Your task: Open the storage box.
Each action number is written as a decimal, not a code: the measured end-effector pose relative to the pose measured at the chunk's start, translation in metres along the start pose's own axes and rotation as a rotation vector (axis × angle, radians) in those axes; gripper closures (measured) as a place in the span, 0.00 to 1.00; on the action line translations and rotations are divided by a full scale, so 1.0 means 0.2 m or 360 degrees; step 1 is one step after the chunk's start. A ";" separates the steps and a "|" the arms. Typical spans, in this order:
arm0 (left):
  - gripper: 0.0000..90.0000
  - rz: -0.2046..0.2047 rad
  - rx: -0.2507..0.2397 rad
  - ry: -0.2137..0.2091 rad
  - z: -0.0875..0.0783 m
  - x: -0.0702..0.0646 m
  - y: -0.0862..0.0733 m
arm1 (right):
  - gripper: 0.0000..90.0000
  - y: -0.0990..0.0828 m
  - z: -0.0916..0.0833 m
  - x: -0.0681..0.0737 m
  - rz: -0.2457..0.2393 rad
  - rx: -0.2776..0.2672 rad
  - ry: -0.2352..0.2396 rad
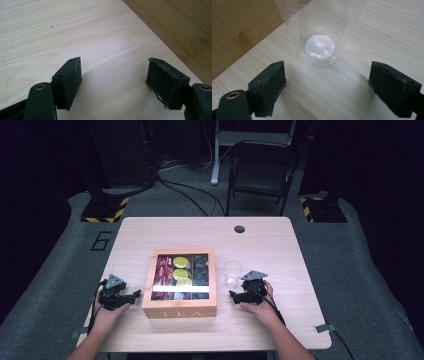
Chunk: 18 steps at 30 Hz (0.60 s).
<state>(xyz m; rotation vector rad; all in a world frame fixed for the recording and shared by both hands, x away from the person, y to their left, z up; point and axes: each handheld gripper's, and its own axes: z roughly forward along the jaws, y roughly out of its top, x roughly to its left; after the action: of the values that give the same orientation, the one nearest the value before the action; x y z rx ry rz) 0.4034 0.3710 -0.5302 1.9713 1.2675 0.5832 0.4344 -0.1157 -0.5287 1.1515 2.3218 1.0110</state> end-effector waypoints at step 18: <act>0.29 0.0009 0.0000 -0.0009 0.00 0.00 0.00 | 0.15 0.00 0.00 0.01 0.0032 -0.0009 -0.0028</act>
<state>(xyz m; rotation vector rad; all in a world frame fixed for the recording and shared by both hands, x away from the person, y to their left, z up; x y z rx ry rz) 0.4039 0.3711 -0.5305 1.9758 1.2591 0.5794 0.4329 -0.1141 -0.5287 1.1789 2.2972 1.0097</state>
